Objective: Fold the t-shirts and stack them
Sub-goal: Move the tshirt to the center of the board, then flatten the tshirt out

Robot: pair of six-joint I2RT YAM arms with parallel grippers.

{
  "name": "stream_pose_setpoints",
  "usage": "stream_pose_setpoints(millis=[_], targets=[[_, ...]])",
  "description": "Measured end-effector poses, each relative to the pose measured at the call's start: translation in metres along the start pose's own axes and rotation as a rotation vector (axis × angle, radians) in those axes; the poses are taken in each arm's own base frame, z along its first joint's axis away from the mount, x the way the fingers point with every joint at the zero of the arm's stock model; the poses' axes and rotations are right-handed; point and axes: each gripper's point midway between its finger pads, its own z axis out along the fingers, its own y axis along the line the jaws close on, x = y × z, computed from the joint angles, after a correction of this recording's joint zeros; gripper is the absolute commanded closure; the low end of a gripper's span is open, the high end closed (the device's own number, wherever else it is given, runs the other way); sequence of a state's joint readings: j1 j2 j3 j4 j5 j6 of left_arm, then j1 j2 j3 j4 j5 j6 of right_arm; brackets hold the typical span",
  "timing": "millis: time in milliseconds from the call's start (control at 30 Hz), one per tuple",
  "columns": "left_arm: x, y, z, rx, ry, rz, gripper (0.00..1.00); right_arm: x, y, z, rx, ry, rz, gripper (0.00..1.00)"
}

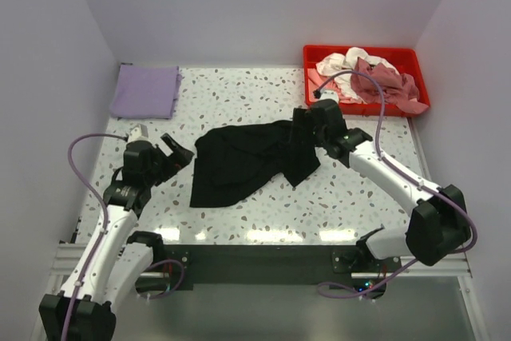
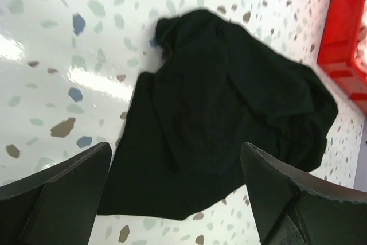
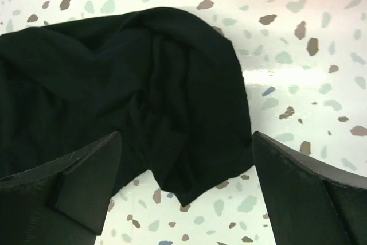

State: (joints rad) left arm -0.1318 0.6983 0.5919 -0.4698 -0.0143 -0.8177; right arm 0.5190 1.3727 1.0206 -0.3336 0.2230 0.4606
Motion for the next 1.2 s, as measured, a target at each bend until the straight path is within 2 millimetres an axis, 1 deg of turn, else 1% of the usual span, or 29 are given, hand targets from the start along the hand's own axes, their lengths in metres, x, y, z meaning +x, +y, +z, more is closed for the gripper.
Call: stream_pose_setpoints(millis=[67, 167, 267, 367, 467, 533, 700, 733, 800, 867, 900, 933, 1000, 1067, 1100, 1133, 1200], targets=[[0.018, 0.005, 0.01, 0.002, 0.072, 0.003, 0.0, -0.003, -0.007, -0.003, 0.03, -0.013, 0.01, 0.01], [0.043, 0.008, 0.022, 0.037, 0.169, 0.009, 0.0, -0.004, -0.013, -0.016, 0.04, -0.041, 0.024, 0.01], [0.056, 0.009, 0.033, 0.048, 0.224, 0.006, 0.0, 0.004, -0.022, -0.03, 0.048, -0.043, 0.024, 0.01], [0.059, 0.012, 0.047, 0.029, 0.246, 0.008, 0.0, 0.014, -0.032, -0.037, 0.072, -0.025, 0.012, 0.01], [0.056, 0.014, 0.067, -0.013, 0.256, 0.012, 0.0, 0.023, -0.038, -0.042, 0.084, -0.006, -0.001, 0.01], [0.048, 0.012, 0.084, -0.04, 0.252, 0.013, 0.01, 0.028, -0.041, -0.044, 0.088, 0.003, -0.009, 0.01], [0.031, 0.001, 0.137, -0.075, 0.25, 0.037, 0.09, 0.032, -0.044, -0.045, 0.093, 0.013, -0.016, 0.01], [0.028, 0.001, 0.147, -0.087, 0.251, 0.042, 0.14, 0.032, -0.043, -0.045, 0.092, 0.014, -0.017, 0.01], [0.023, 0.001, 0.166, -0.11, 0.251, 0.054, 0.2, 0.033, -0.044, -0.044, 0.091, 0.02, -0.021, 0.01], [0.022, 0.002, 0.18, -0.126, 0.259, 0.068, 0.31, 0.035, -0.044, -0.042, 0.092, 0.03, -0.024, 0.01], [0.023, 0.003, 0.185, -0.133, 0.262, 0.071, 0.38, 0.037, -0.044, -0.041, 0.094, 0.037, -0.025, 0.01], [0.024, 0.005, 0.189, -0.139, 0.269, 0.078, 0.42, 0.038, -0.044, -0.04, 0.095, 0.045, -0.026, 0.01], [0.028, 0.009, 0.194, -0.147, 0.281, 0.088, 0.54, 0.043, -0.044, -0.036, 0.093, 0.066, -0.031, 0.01], [0.029, 0.008, 0.197, -0.136, 0.285, 0.093, 0.7, 0.047, -0.044, -0.033, 0.09, 0.087, -0.037, 0.01], [0.03, 0.007, 0.199, -0.125, 0.287, 0.1, 0.82, 0.05, -0.043, -0.031, 0.085, 0.101, -0.038, 0.01], [0.031, 0.005, 0.201, -0.11, 0.295, 0.109, 1.0, 0.054, -0.041, -0.027, 0.074, 0.12, -0.041, 0.01], [0.032, 0.003, 0.205, -0.089, 0.302, 0.12, 1.0, 0.061, -0.038, -0.022, 0.055, 0.15, -0.049, 0.03]])
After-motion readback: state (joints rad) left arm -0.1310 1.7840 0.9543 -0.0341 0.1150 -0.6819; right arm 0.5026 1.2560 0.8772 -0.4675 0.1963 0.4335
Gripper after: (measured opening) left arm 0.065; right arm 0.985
